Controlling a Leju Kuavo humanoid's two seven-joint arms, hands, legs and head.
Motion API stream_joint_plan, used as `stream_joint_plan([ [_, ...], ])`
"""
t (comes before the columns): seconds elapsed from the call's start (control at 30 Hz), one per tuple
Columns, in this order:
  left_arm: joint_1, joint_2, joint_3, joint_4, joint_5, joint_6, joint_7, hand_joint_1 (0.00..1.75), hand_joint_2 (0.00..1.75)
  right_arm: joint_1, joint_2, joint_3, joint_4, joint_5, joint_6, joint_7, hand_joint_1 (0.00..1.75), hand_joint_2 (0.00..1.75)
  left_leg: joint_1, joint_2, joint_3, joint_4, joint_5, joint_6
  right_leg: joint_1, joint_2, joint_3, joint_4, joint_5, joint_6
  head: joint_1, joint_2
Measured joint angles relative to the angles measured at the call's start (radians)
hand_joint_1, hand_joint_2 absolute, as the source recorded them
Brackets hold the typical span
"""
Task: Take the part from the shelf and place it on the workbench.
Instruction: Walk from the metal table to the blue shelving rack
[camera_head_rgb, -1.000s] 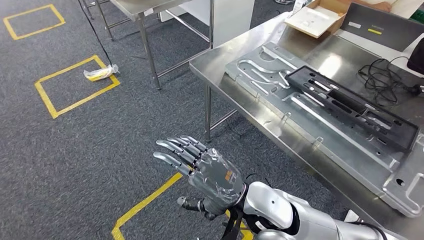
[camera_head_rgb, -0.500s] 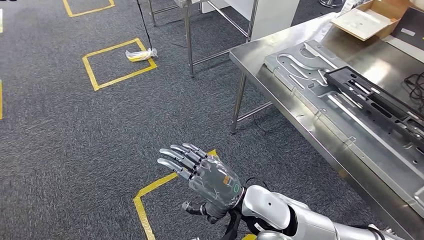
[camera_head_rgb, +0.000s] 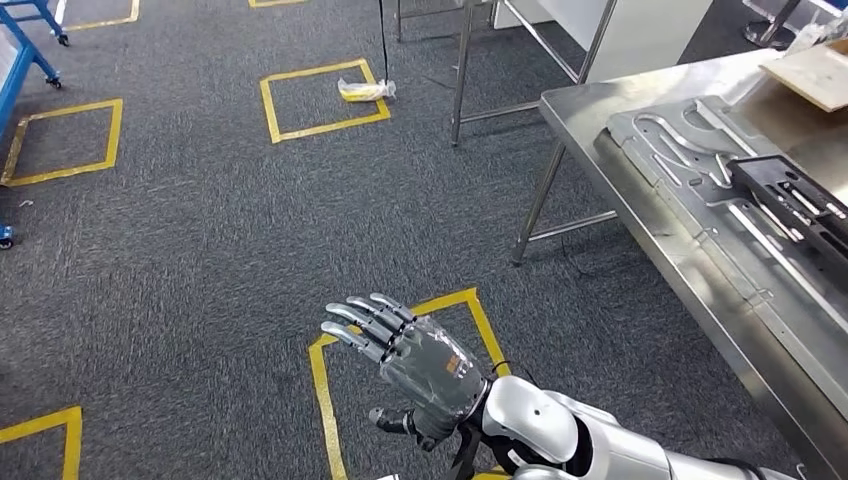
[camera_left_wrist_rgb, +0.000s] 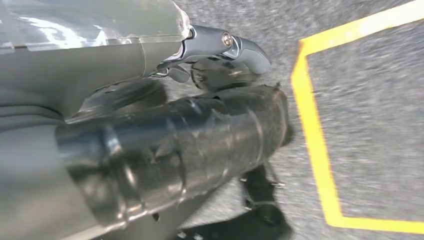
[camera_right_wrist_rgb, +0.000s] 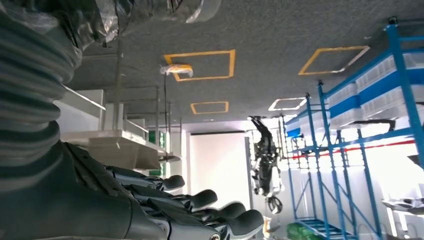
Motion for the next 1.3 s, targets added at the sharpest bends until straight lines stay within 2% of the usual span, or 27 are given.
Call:
stream_joint_plan([
  [0.07,-0.001,0.001,0.0,0.0,0.0,0.001,-0.006,0.0,0.0,0.001,-0.001,0.001,0.003,0.001,-0.003,-0.002,0.0,1.75,-0.008,-0.018,0.001,-0.029,-0.009,0.023,-0.01,-0.016,-0.004,0.007,0.007,0.017,0.001,0.0],
  [0.13,0.0,0.003,-0.001,0.0,-0.002,0.004,-0.013,0.0,0.0,0.003,-0.003,0.002,0.004,0.001,-0.004,-0.004,0.0,1.75,-0.011,-0.04,-0.01,-0.031,0.006,0.045,-0.022,0.037,-0.019,0.043,-0.027,0.028,0.001,0.0],
  [0.2,0.0,0.004,-0.002,0.0,-0.006,0.005,-0.019,0.0,0.0,0.008,-0.005,0.003,0.005,0.001,-0.005,-0.005,0.0,1.75,-0.016,-0.061,-0.024,-0.03,0.02,0.062,-0.024,0.112,-0.062,0.154,-0.102,0.03,0.001,0.0],
  [0.27,-0.002,0.003,-0.005,0.0,-0.009,0.005,-0.023,0.0,0.0,0.014,-0.008,0.005,0.006,0.001,-0.005,-0.006,0.0,1.75,-0.023,-0.088,-0.04,-0.026,0.03,0.071,-0.017,0.134,-0.105,0.268,-0.15,0.026,0.001,0.0],
  [0.3,-0.001,0.003,-0.008,0.0,-0.01,0.006,-0.024,0.0,0.0,0.015,-0.009,0.006,0.006,0.001,-0.005,-0.006,0.0,1.75,-0.027,-0.105,-0.047,-0.024,0.034,0.073,-0.013,0.137,-0.106,0.284,-0.149,0.021,0.001,0.0],
  [0.33,-0.001,0.003,-0.009,0.0,-0.01,0.006,-0.025,0.0,0.0,0.016,-0.01,0.006,0.007,0.001,-0.005,-0.006,0.0,1.75,-0.03,-0.121,-0.052,-0.021,0.036,0.074,-0.01,0.14,-0.087,0.257,-0.127,0.014,0.001,0.0],
  [0.37,-0.001,0.003,-0.011,0.0,-0.011,0.007,-0.025,0.0,0.0,0.017,-0.011,0.006,0.007,0.001,-0.005,-0.006,0.0,1.75,-0.033,-0.137,-0.054,-0.017,0.037,0.074,-0.006,0.149,-0.053,0.2,-0.093,0.005,0.001,0.0],
  [0.4,-0.001,0.003,-0.011,0.0,-0.011,0.007,-0.025,0.0,0.0,0.017,-0.012,0.006,0.006,0.001,-0.005,-0.006,0.0,1.75,-0.034,-0.152,-0.056,-0.015,0.038,0.074,-0.002,0.166,-0.016,0.133,-0.065,-0.005,0.001,0.0],
  [0.43,-0.001,0.001,-0.013,-0.001,-0.011,0.006,-0.026,0.0,0.0,0.017,-0.014,0.006,0.007,0.001,-0.005,-0.006,0.0,1.75,-0.034,-0.164,-0.06,-0.013,0.038,0.072,-0.001,0.199,0.01,0.08,-0.043,-0.015,0.0,0.0],
  [0.5,-0.004,-0.002,-0.016,-0.001,-0.012,0.004,-0.025,0.0,0.0,0.016,-0.019,0.006,0.008,0.001,-0.006,-0.006,0.0,1.75,-0.022,-0.188,-0.077,-0.007,0.043,0.064,0.003,0.244,0.025,0.034,-0.029,-0.026,0.0,0.0],
  [0.53,-0.005,-0.003,-0.018,-0.001,-0.013,0.002,-0.023,0.0,0.0,0.016,-0.02,0.006,0.009,0.0,-0.006,-0.006,0.0,1.75,-0.015,-0.202,-0.087,-0.007,0.048,0.057,0.005,0.25,0.022,0.031,-0.024,-0.028,0.0,0.0],
  [0.57,-0.006,-0.004,-0.021,0.0,-0.014,0.0,-0.021,0.0,0.0,0.015,-0.021,0.006,0.009,0.0,-0.006,-0.007,0.0,1.75,-0.01,-0.216,-0.091,-0.01,0.053,0.049,0.007,0.235,0.025,0.021,-0.019,-0.03,0.0,0.0],
  [0.6,-0.004,-0.005,-0.023,0.0,-0.015,0.0,-0.02,0.0,0.0,0.012,-0.022,0.006,0.009,-0.001,-0.006,-0.008,0.0,1.75,-0.01,-0.215,-0.093,-0.011,0.053,0.043,0.006,0.218,0.036,0.001,-0.019,-0.033,0.0,0.0],
  [0.67,-0.004,-0.005,-0.025,0.0,-0.016,-0.001,-0.018,0.0,0.0,0.009,-0.022,0.006,0.009,-0.001,-0.007,-0.008,0.0,1.75,-0.016,-0.166,-0.113,0.022,0.03,0.035,0.001,0.183,0.063,-0.044,-0.017,-0.041,-0.001,0.0],
  [0.7,-0.005,-0.004,-0.025,0.0,-0.016,-0.001,-0.018,0.0,0.0,0.009,-0.022,0.006,0.01,-0.001,-0.007,-0.009,0.0,1.75,-0.017,-0.131,-0.14,0.07,0.006,0.032,-0.001,0.165,0.073,-0.058,-0.018,-0.043,-0.002,0.0],
  [0.73,-0.007,-0.004,-0.025,0.0,-0.016,-0.001,-0.018,0.0,0.0,0.01,-0.022,0.006,0.01,-0.001,-0.007,-0.009,0.0,1.75,-0.017,-0.108,-0.174,0.131,-0.019,0.028,0.0,0.15,0.075,-0.061,-0.018,-0.044,-0.002,0.0],
  [0.8,-0.009,-0.003,-0.025,0.0,-0.016,-0.001,-0.019,0.0,0.0,0.012,-0.022,0.007,0.01,-0.001,-0.006,-0.009,0.0,1.75,-0.013,-0.093,-0.233,0.235,-0.047,0.02,0.0,0.118,0.076,-0.056,-0.024,-0.042,-0.002,0.0],
  [0.83,-0.008,-0.003,-0.026,0.0,-0.016,-0.001,-0.02,0.0,0.0,0.012,-0.023,0.007,0.01,-0.001,-0.006,-0.009,0.0,1.75,-0.011,-0.09,-0.24,0.242,-0.035,0.018,-0.001,0.103,0.076,-0.052,-0.029,-0.04,-0.002,0.0],
  [0.87,-0.006,-0.002,-0.026,0.0,-0.016,-0.001,-0.02,0.0,0.0,0.012,-0.023,0.007,0.01,-0.001,-0.006,-0.009,0.0,1.75,-0.01,-0.085,-0.227,0.213,-0.008,0.016,-0.001,0.091,0.076,-0.047,-0.034,-0.037,-0.002,0.0],
  [0.9,-0.004,-0.002,-0.026,0.0,-0.016,-0.001,-0.021,0.0,0.0,0.012,-0.023,0.007,0.01,-0.001,-0.006,-0.009,0.0,1.75,-0.01,-0.078,-0.198,0.154,0.03,0.016,-0.002,0.08,0.077,-0.042,-0.039,-0.034,-0.002,0.0],
  [0.97,-0.005,-0.001,-0.026,-0.001,-0.016,-0.003,-0.023,0.0,0.0,0.011,-0.023,0.007,0.009,-0.003,-0.004,-0.009,0.0,1.75,-0.018,-0.037,-0.136,0.03,0.075,0.024,-0.001,0.06,0.079,-0.032,-0.05,-0.024,-0.002,0.0],
  [1.03,-0.007,-0.001,-0.026,-0.001,-0.015,-0.006,-0.026,0.0,0.0,0.009,-0.023,0.007,0.009,-0.006,-0.001,-0.01,0.0,1.75,-0.029,-0.012,-0.116,-0.014,0.079,0.039,0.002,0.044,0.08,-0.028,-0.055,-0.012,-0.002,0.0],
  [1.07,-0.006,0.0,-0.026,-0.001,-0.015,-0.008,-0.027,0.0,0.0,0.008,-0.023,0.007,0.009,-0.007,0.001,-0.011,0.0,1.75,-0.032,-0.019,-0.118,-0.016,0.081,0.046,0.002,0.038,0.081,-0.025,-0.054,-0.006,-0.002,0.0],
  [1.13,-0.004,0.001,-0.026,0.0,-0.014,-0.01,-0.028,0.0,0.0,0.007,-0.023,0.007,0.007,-0.009,0.005,-0.011,0.0,1.75,-0.031,-0.042,-0.111,-0.024,0.083,0.061,-0.004,0.041,0.082,-0.01,-0.058,0.005,-0.002,0.0],
  [1.17,-0.003,0.002,-0.026,0.0,-0.014,-0.01,-0.028,0.0,0.0,0.006,-0.024,0.007,0.006,-0.009,0.006,-0.011,0.0,1.75,-0.03,-0.053,-0.105,-0.029,0.085,0.068,-0.009,0.061,0.074,0.014,-0.071,0.009,-0.002,0.0],
  [1.23,-0.005,0.002,-0.026,0.0,-0.014,-0.01,-0.029,0.0,0.0,0.005,-0.027,0.007,0.004,-0.01,0.007,-0.012,0.0,1.75,-0.029,-0.074,-0.096,-0.035,0.088,0.076,-0.015,0.111,0.025,0.112,-0.126,0.014,-0.001,0.0],
  [1.3,-0.008,0.002,-0.027,-0.001,-0.014,-0.011,-0.029,0.0,0.0,0.008,-0.03,0.008,0.003,-0.01,0.007,-0.012,0.0,1.75,-0.031,-0.1,-0.095,-0.034,0.087,0.08,-0.016,0.134,-0.047,0.24,-0.178,0.017,-0.001,0.0],
])
